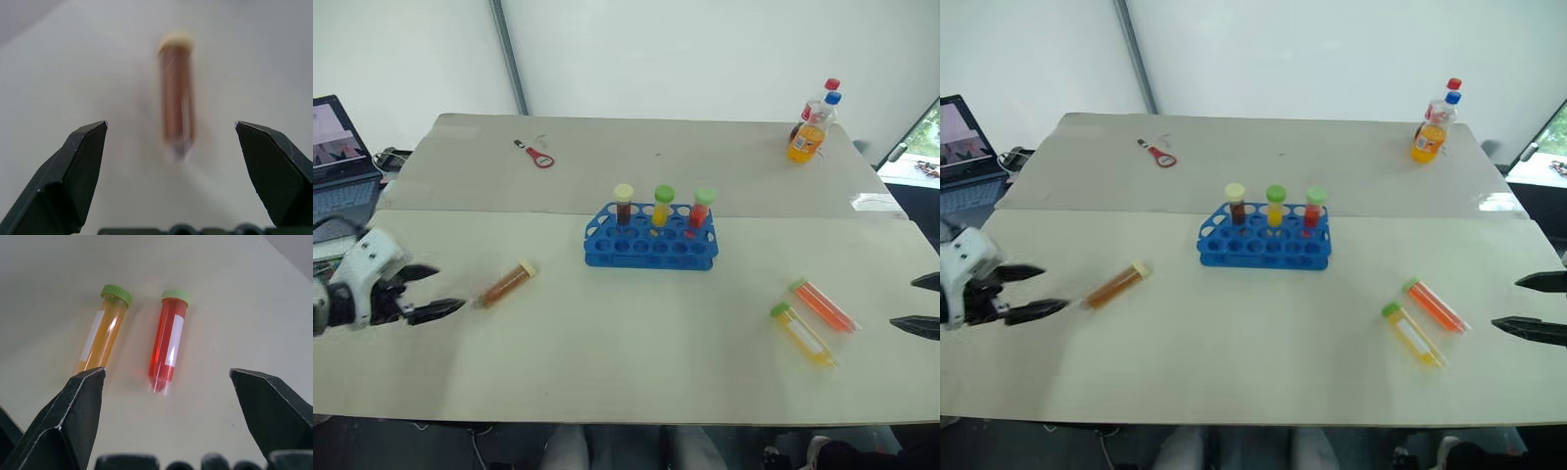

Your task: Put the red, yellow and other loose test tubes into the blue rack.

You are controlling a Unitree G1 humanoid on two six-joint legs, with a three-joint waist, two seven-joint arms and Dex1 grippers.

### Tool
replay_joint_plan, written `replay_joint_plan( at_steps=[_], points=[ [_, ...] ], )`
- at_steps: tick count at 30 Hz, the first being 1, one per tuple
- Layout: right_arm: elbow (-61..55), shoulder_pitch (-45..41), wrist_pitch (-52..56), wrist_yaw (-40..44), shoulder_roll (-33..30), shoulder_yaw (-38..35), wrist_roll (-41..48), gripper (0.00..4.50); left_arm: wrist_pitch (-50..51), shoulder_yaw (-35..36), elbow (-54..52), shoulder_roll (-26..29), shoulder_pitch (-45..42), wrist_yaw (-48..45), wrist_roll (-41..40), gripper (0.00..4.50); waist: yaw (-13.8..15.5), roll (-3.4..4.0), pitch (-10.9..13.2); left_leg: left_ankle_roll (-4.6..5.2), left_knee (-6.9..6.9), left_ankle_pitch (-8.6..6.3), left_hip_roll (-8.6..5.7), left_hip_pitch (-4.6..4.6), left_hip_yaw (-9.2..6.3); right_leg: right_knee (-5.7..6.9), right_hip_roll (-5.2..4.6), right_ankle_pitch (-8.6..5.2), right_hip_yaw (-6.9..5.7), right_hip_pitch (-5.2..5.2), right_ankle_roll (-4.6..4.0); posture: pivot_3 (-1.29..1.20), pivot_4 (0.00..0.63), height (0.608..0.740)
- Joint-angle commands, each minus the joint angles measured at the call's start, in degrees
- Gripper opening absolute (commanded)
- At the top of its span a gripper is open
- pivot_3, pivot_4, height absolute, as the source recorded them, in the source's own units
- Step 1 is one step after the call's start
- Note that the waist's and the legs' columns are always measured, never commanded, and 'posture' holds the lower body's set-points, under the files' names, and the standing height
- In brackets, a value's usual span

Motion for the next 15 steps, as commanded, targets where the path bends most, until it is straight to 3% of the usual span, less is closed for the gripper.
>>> replay_joint_plan(
  at_steps=[1, 6, 15],
  points=[
    [-4.63, -2.91, 3.87, -1.77, -0.80, 1.01, 2.25, 4.50, 5.28, -7.26, -11.90, -3.81, -5.90, 3.36, -5.15, 4.46, -0.16, 0.08, -0.04, 0.00, -0.01, 0.00, -0.01, 0.01, 0.00, 0.00, 0.00, 0.00, 0.02, -0.01, 0.00, 0.00, 0.150, 0.740],
    [-11.47, -9.52, 10.26, -8.18, -0.77, 8.98, 1.79, 4.50, 10.56, -19.15, -19.20, -12.12, -16.95, 8.29, -7.04, 4.46, -0.42, 0.08, -0.05, 0.00, 0.03, 0.00, -0.07, 0.03, -0.06, 0.16, 0.08, 0.01, 0.20, -0.02, 0.03, 0.00, 0.150, 0.740],
    [-11.04, -29.17, 27.58, -14.39, 0.40, 34.72, -6.09, 4.50, 8.80, -30.83, -18.56, -18.71, -25.61, 8.41, -4.09, 4.46, -0.77, 0.06, -0.03, 0.13, 0.12, -0.05, -1.32, 0.02, -1.29, 0.42, 0.16, -0.21, 1.36, -0.07, 0.39, 0.00, 0.150, 0.740]
  ],
)
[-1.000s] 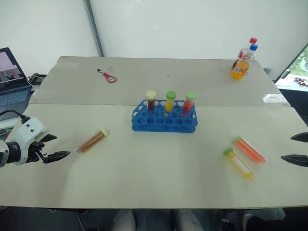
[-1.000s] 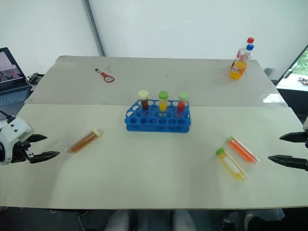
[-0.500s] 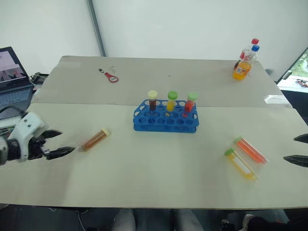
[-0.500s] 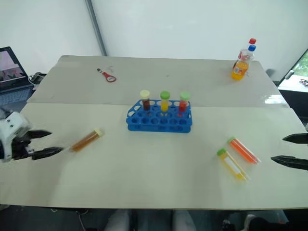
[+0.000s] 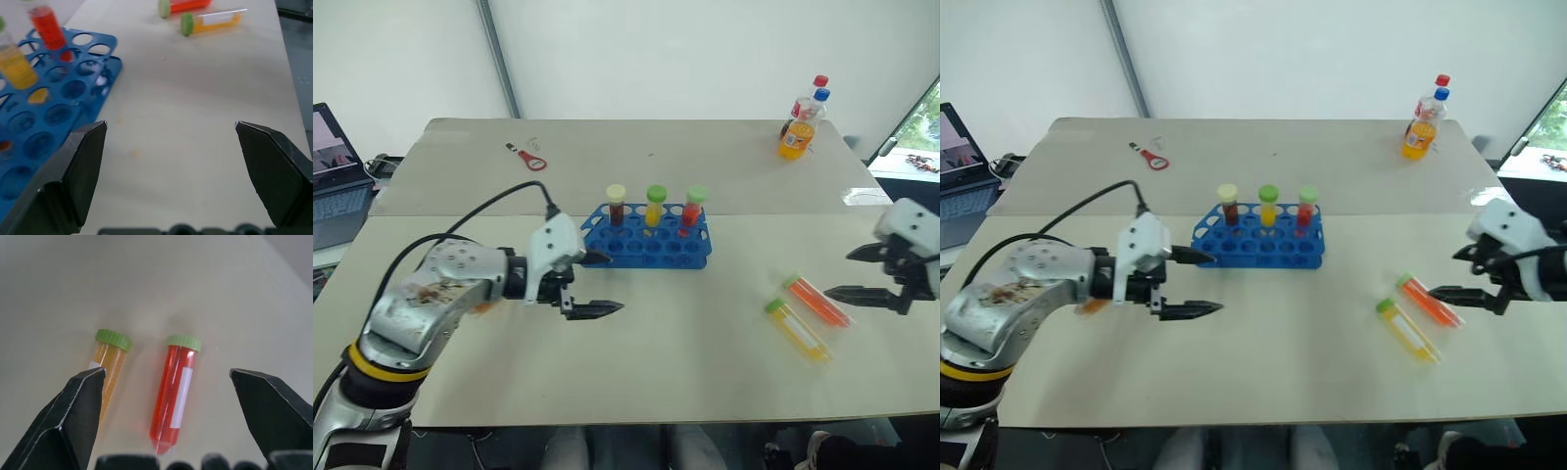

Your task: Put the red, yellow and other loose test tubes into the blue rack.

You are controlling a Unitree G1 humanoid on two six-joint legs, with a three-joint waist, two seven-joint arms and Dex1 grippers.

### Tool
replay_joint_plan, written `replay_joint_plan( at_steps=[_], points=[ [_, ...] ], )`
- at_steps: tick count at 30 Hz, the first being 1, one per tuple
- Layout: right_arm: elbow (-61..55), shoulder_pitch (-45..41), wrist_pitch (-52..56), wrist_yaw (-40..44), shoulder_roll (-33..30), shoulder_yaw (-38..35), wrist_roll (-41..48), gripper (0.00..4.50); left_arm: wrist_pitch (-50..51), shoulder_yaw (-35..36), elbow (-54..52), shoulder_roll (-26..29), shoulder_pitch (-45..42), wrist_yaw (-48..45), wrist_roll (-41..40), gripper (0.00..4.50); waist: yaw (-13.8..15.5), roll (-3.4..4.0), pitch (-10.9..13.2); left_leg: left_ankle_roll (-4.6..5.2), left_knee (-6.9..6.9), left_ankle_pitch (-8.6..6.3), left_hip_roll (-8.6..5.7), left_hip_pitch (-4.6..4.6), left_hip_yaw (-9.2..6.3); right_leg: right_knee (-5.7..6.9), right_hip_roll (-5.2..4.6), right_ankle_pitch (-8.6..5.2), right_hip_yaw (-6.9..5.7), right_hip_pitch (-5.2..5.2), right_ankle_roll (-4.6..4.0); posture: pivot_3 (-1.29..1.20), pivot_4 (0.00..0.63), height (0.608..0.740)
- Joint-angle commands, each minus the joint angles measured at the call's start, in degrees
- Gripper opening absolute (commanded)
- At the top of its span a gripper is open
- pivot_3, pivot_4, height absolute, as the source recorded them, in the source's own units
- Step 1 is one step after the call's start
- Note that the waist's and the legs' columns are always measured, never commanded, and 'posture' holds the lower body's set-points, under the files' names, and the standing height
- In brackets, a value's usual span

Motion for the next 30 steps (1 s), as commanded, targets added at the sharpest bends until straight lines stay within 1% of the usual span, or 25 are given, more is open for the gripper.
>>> replay_joint_plan(
  at_steps=[1, 6, 11, 19, 22, 24, 26, 30],
  points=[
    [2.22, -7.08, 6.42, -0.59, 0.63, 6.80, -3.23, 4.50, -2.07, -1.87, -0.07, -1.37, -2.77, -0.64, 0.90, 4.46, 0.00, 0.00, 0.00, 0.03, 0.07, -0.01, -0.03, -0.05, -0.05, 0.00, 0.00, -0.02, 0.03, 0.00, 0.03, 0.00, 0.150, 0.740],
    [10.15, -15.56, 9.25, -0.23, 3.85, 16.02, -8.18, 4.50, -4.53, -4.37, 1.38, -4.37, -4.61, -1.62, 1.75, 4.46, 0.31, 0.00, 0.00, 0.11, 0.17, -0.05, -0.08, -0.15, -0.16, -0.01, 0.00, -0.04, 0.06, 0.00, 0.08, 0.00, 0.150, 0.740],
    [18.12, -19.76, 4.83, 0.28, 6.08, 21.50, -13.33, 4.50, -6.71, -5.70, 2.14, -5.89, -5.11, -2.07, 2.98, 4.46, 0.37, 0.00, 0.00, 0.13, 0.17, -0.06, -0.13, -0.22, -0.25, -0.02, 0.00, -0.07, 0.06, -0.02, 0.12, 0.00, 0.150, 0.740],
    [28.81, -24.71, 1.99, 1.17, 11.18, 24.02, -17.51, 4.50, -8.33, -6.62, 1.82, -7.47, -3.82, -1.19, 4.54, 4.46, 0.27, 0.00, 0.00, 0.13, 0.18, -0.06, -0.13, -0.22, -0.27, 0.00, 0.00, -0.07, 0.06, 0.00, 0.12, 0.00, 0.150, 0.740],
    [30.88, -25.68, 1.58, 2.48, 12.24, 25.01, -18.76, 4.50, -8.72, -6.77, 1.70, -7.93, -3.63, -1.06, 4.84, 4.46, 0.28, 0.00, 0.00, 0.14, 0.18, -0.06, -0.13, -0.22, -0.28, 0.00, 0.00, -0.07, 0.06, -0.01, 0.12, 0.00, 0.150, 0.740],
    [31.55, -25.94, 1.40, 3.21, 12.63, 25.57, -19.69, 3.97, -8.78, -6.79, 1.67, -8.16, -3.59, -1.01, 4.90, 4.50, 0.35, 0.00, 0.00, 0.14, 0.18, -0.06, -0.14, -0.24, -0.29, -0.01, 0.00, -0.07, 0.06, -0.01, 0.13, 0.00, 0.150, 0.740],
    [32.01, -26.02, 1.44, 3.73, 13.10, 25.84, -20.40, 3.33, -8.89, -6.87, 1.72, -8.40, -3.52, -0.96, 4.95, 4.50, 0.36, 0.00, 0.00, 0.14, 0.19, -0.06, -0.15, -0.24, -0.29, -0.01, -0.01, -0.07, 0.06, 0.00, 0.13, 0.00, 0.150, 0.740],
    [31.89, -25.55, 1.93, 4.53, 13.76, 26.07, -21.31, 1.93, -9.28, -7.21, 1.85, -8.71, -3.16, -0.97, 5.54, 4.50, 0.30, 0.00, 0.00, 0.13, 0.20, -0.06, -0.15, -0.23, -0.30, 0.00, -0.01, -0.07, 0.06, 0.01, 0.13, 0.00, 0.150, 0.740]
  ],
)
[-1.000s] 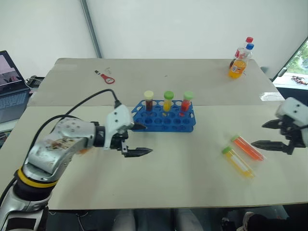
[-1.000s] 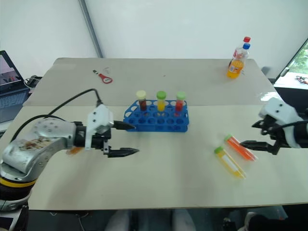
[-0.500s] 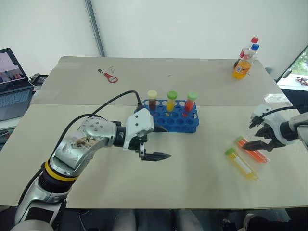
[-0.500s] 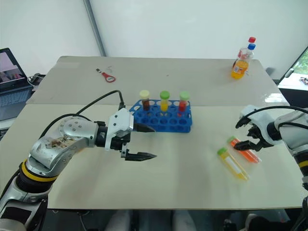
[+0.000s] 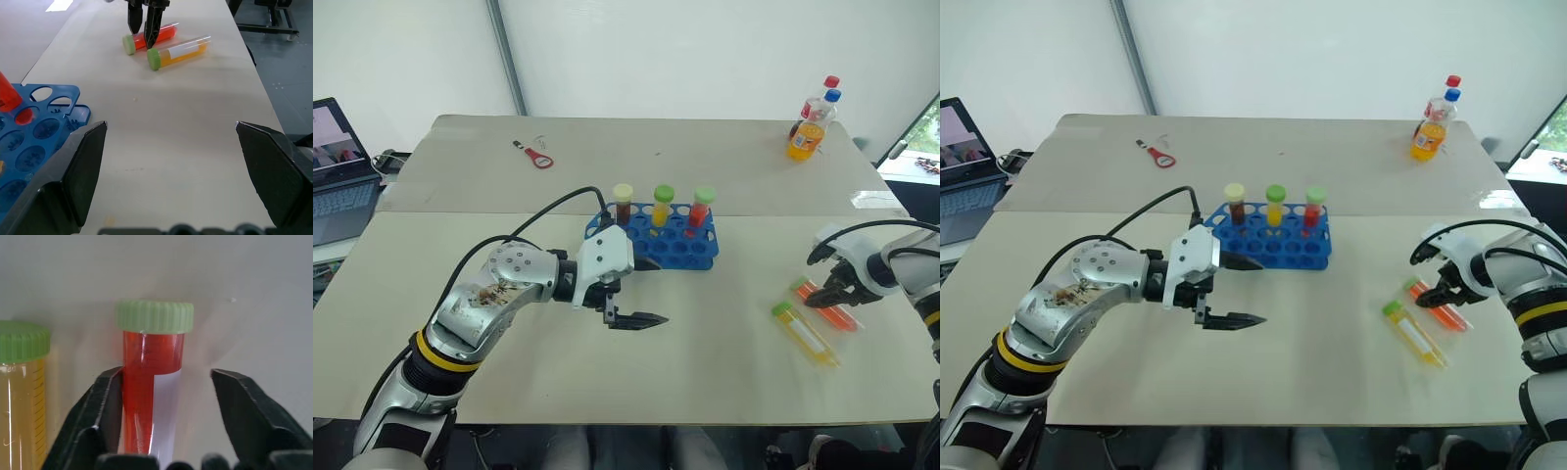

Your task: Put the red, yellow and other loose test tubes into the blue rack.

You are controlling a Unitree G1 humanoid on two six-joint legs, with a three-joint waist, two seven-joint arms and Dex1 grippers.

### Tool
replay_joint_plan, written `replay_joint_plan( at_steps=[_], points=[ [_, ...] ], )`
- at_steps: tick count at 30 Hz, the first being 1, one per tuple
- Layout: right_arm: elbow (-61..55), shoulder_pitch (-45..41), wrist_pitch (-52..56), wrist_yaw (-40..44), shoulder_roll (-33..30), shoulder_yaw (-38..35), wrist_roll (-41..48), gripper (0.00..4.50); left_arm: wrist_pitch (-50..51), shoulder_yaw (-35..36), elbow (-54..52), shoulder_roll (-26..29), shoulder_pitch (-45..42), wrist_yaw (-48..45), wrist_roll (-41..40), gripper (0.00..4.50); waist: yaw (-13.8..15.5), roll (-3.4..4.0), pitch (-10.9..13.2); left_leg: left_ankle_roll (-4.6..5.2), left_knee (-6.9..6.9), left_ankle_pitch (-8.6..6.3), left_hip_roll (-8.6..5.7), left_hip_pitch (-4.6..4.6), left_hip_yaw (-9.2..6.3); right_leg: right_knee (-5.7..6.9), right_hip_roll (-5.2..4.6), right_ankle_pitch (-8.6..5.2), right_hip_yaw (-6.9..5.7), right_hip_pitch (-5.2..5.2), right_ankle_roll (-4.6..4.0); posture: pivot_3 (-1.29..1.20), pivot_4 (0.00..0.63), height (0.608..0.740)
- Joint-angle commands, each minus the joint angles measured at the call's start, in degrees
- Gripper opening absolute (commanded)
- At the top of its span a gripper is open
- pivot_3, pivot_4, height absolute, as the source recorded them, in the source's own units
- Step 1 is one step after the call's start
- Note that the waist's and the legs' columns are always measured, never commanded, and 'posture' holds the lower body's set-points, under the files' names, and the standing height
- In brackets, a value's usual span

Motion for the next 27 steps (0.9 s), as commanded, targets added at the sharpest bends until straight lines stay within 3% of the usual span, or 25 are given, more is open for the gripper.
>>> replay_joint_plan(
  at_steps=[1, 3, 9, 14, 17, 19, 23, 27],
  points=[
    [-0.57, -0.99, 0.71, 0.90, -0.24, -0.58, -1.04, 1.53, -1.34, 0.05, -1.07, -0.16, 0.38, 0.10, 0.62, 4.50, -0.03, 0.00, 0.00, 0.00, 0.00, 0.00, 0.00, 0.00, 0.00, 0.00, 0.00, 0.00, 0.00, 0.00, 0.00, 0.00, 0.150, 0.740],
    [-1.24, -0.66, 1.69, 1.33, -0.28, -1.05, -0.69, 1.03, -1.66, 0.34, -0.67, 0.01, 0.69, 0.00, 0.87, 4.50, -0.01, 0.00, 0.00, 0.00, 0.00, 0.00, 0.00, 0.01, -0.01, 0.00, 0.00, 0.00, 0.00, 0.01, 0.00, 0.00, 0.150, 0.740],
    [-10.86, 0.93, 5.37, 2.92, -4.44, -7.99, 4.05, 1.01, -3.80, 3.44, 1.54, 1.94, 2.28, -0.75, 1.09, 4.50, 0.02, 0.03, 0.01, 0.00, 0.00, 0.00, 0.00, -0.02, -0.02, 0.01, 0.00, 0.00, 0.00, -0.03, 0.00, 0.00, 0.150, 0.740],
    [-30.56, 5.20, 8.66, -1.12, -3.95, -22.83, 12.87, 1.01, -6.76, 9.64, 4.10, 2.88, 5.07, -0.23, -0.02, 4.50, -0.15, 0.03, 0.01, 0.03, -0.01, -0.02, 0.00, -0.01, -0.10, 0.08, 0.02, -0.01, -0.02, -0.06, 0.01, 0.00, 0.150, 0.740],
    [-45.64, 10.85, 4.14, -11.14, 9.92, -35.23, 19.95, 1.01, -10.63, 13.58, 5.89, 1.58, 6.94, 0.90, -0.36, 4.50, -0.32, -0.12, -0.08, 0.03, 0.00, -0.02, 0.00, 0.01, -0.26, 0.08, 0.07, -0.01, -0.07, 0.01, 0.01, 0.00, 0.150, 0.740],
    [-50.69, 13.81, -0.85, -19.18, 20.16, -38.35, 21.19, 1.01, -12.73, 15.20, 7.75, 1.07, 7.23, 0.18, -0.84, 4.50, -0.30, -0.24, -0.14, 0.03, -0.01, -0.02, -0.05, 0.00, -0.60, 0.07, 0.20, -0.01, -0.09, 0.10, 0.01, 0.00, 0.150, 0.740],
    [-51.39, 15.72, -8.92, -31.16, 32.44, -36.07, 18.69, 1.01, -12.31, 16.09, 11.30, 0.98, 5.51, -1.91, -2.33, 4.50, 0.24, -0.18, -0.11, -0.10, 0.04, 0.08, -0.35, -0.33, -0.95, 0.17, 0.09, 0.00, -0.06, -0.05, 0.03, 0.00, 0.150, 0.740],
    [-46.50, 16.55, -18.51, -38.04, 38.62, -32.64, 15.41, 1.01, -11.16, 15.84, 12.48, 0.59, 4.02, -2.64, -3.39, 4.50, 0.20, -0.18, -0.11, -0.09, 0.23, 0.08, -0.44, -0.50, -1.12, 0.16, 0.07, 0.01, -0.08, -0.02, 0.10, 0.00, 0.150, 0.740]
  ],
)
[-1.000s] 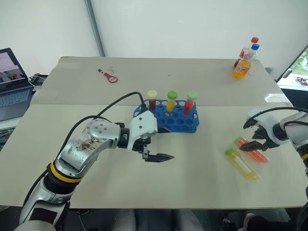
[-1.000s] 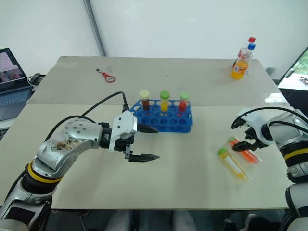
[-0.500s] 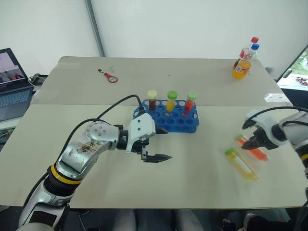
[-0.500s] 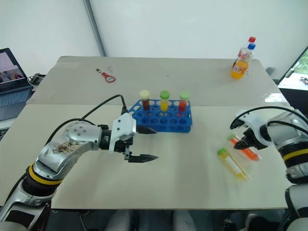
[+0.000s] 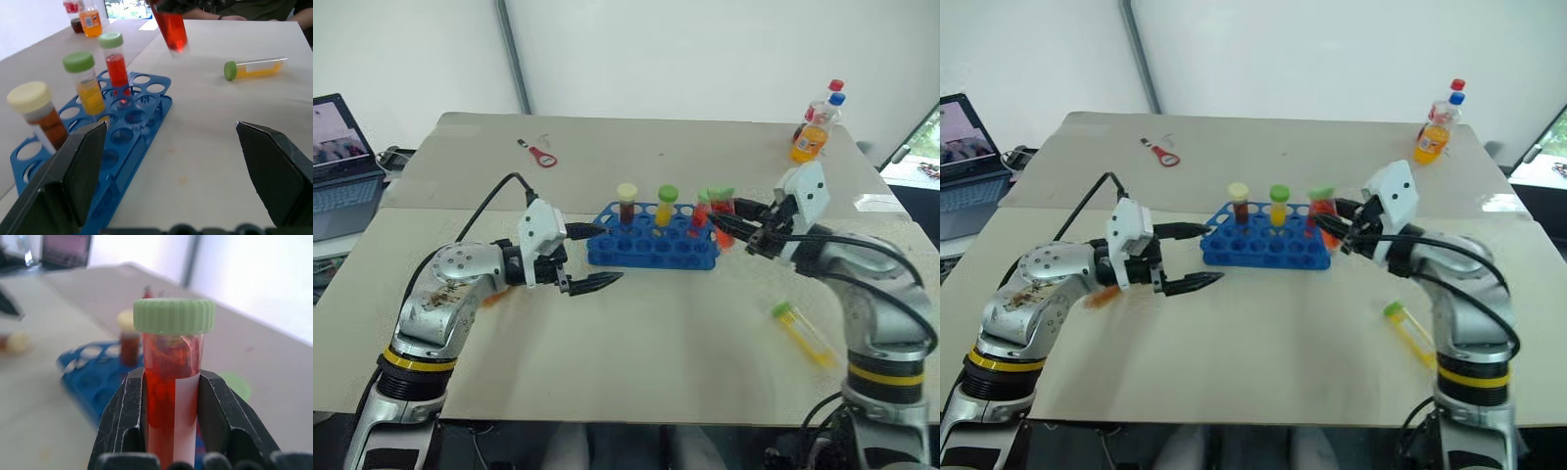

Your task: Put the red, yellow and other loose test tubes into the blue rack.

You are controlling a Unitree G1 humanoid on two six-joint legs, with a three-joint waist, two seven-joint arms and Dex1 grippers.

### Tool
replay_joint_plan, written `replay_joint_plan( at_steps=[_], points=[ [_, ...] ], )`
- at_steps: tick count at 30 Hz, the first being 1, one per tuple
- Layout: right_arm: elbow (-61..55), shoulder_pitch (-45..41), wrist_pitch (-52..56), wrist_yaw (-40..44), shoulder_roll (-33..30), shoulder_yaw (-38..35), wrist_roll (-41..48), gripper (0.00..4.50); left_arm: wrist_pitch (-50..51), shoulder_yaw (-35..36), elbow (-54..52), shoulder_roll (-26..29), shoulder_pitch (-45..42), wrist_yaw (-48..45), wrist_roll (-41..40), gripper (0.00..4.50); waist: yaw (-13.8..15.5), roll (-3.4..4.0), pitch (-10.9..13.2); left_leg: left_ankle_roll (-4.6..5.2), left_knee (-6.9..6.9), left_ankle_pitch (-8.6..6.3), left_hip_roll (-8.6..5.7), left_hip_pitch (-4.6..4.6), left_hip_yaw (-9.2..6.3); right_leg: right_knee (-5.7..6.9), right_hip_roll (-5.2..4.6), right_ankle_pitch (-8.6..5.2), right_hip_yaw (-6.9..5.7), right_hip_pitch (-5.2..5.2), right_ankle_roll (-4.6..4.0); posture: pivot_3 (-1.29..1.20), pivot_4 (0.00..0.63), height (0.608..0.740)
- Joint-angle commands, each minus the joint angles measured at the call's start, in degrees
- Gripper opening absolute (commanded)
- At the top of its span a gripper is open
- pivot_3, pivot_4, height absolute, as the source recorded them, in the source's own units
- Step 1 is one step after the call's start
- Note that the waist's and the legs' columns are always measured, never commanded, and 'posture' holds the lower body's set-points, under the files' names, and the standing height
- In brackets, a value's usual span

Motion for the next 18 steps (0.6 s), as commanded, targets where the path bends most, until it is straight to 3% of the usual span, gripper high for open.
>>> replay_joint_plan(
  at_steps=[1, 8, 18],
  points=[
    [3.74, 0.46, -10.48, -5.45, 2.53, 2.44, -3.40, 1.01, 0.18, 0.16, -0.89, 0.02, -2.32, -0.97, -1.13, 4.50, -0.12, 0.00, 0.00, 0.00, 0.02, 0.00, 0.00, -0.01, -0.02, 0.00, 0.00, 0.00, 0.00, 0.02, 0.00, 0.00, 0.150, 0.740],
    [13.67, 1.93, -21.65, -9.34, 5.59, 6.10, -5.69, 1.01, 1.67, -0.19, -2.60, 0.48, -2.70, -2.25, -1.80, 4.50, -0.60, 0.00, 0.00, 0.02, -0.01, 0.00, -0.02, 0.01, -0.08, 0.01, 0.02, -0.01, -0.01, 0.00, 0.01, 0.00, 0.150, 0.740],
    [20.47, 2.48, -27.92, -10.97, 6.09, 7.95, -6.34, 1.01, -1.28, 0.37, -1.31, 1.11, -0.61, -4.58, -0.93, 4.50, -1.05, 0.00, 0.00, 0.02, -0.02, 0.00, -0.01, 0.03, -0.11, 0.02, 0.02, -0.01, -0.01, 0.03, 0.01, 0.00, 0.150, 0.740]
  ],
)
